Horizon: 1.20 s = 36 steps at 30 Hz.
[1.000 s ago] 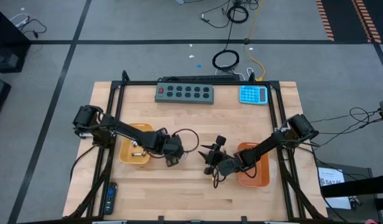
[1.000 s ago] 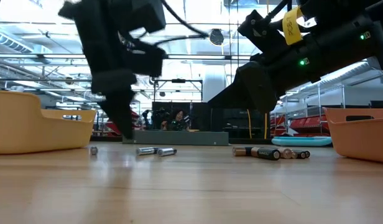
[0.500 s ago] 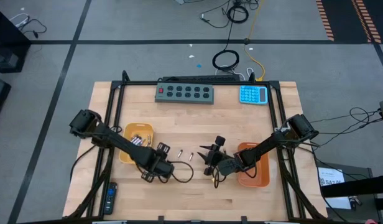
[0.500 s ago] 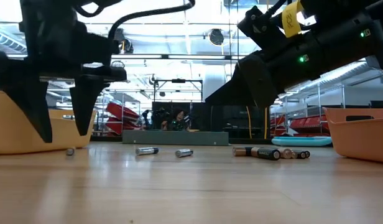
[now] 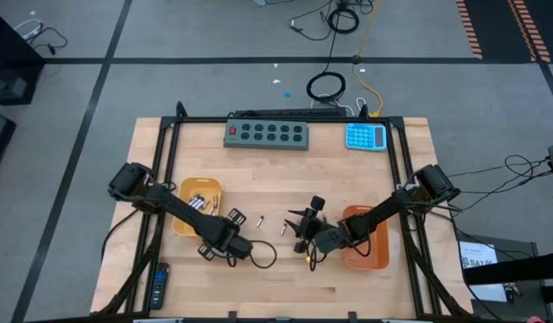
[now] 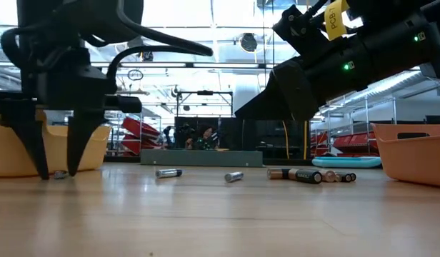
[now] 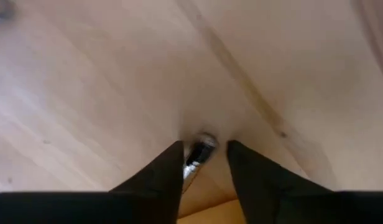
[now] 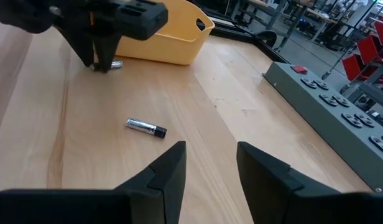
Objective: Sort batteries
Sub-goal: Put the silver battery into the yellow bin
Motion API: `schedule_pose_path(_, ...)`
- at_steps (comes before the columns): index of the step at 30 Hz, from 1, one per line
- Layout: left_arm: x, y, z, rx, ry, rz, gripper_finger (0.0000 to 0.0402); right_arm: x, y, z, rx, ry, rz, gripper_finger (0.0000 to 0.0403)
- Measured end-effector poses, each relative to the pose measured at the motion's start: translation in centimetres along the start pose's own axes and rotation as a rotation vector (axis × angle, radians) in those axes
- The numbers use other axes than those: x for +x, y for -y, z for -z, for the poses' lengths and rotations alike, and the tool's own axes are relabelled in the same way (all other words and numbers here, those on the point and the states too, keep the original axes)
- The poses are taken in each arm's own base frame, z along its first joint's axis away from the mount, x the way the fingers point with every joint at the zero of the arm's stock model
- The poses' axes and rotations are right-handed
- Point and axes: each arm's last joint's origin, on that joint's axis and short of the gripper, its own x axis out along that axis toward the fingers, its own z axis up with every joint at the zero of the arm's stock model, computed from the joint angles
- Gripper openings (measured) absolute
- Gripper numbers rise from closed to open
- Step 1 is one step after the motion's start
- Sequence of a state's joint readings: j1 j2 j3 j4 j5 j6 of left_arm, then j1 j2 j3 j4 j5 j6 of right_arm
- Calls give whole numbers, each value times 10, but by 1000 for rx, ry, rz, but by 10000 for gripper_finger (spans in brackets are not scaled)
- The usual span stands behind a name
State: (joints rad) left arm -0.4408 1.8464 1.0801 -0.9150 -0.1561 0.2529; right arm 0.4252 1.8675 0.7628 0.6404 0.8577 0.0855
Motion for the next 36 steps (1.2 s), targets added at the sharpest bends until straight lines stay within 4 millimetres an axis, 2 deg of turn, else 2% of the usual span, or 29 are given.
schedule_pose_path(2,2,0,-1,35,-6,9,99,0,0,0,0,0,0,134)
schedule_pose_path(5,2,1,-1,71,-8,8,33,0,0,0,0,0,0,134)
schedule_pose_path(7,3,0,-1,78,-11,-6,19,0,0,0,0,0,0,134)
schedule_pose_path(10,3,-1,-1,77,-20,-37,19,0,0,0,-6,-2,-10,134)
schedule_pose_path(13,-1,-2,-2,56,-38,-72,18,-5,-6,3,-143,-44,-199,134)
schedule_pose_path(15,-4,-2,-4,40,-43,-110,16,-13,-11,3,-174,-61,-282,134)
schedule_pose_path(19,-22,0,-3,-28,10,-211,1,-24,-8,-12,-132,-133,-317,134)
schedule_pose_path(22,-38,3,3,-116,64,-266,0,-29,-10,-21,-178,-234,-320,134)
schedule_pose_path(26,-61,7,18,-258,156,-308,0,-28,-16,-35,-159,-265,-355,134)
schedule_pose_path(30,-74,10,31,-439,249,-223,0,-36,-21,-27,-152,-340,-382,135)
schedule_pose_path(33,-81,7,30,-571,336,-230,10,-41,-21,-26,-110,-415,-402,140)
schedule_pose_path(36,-81,-2,23,-673,420,-224,36,-44,-18,-18,-140,-493,-404,150)
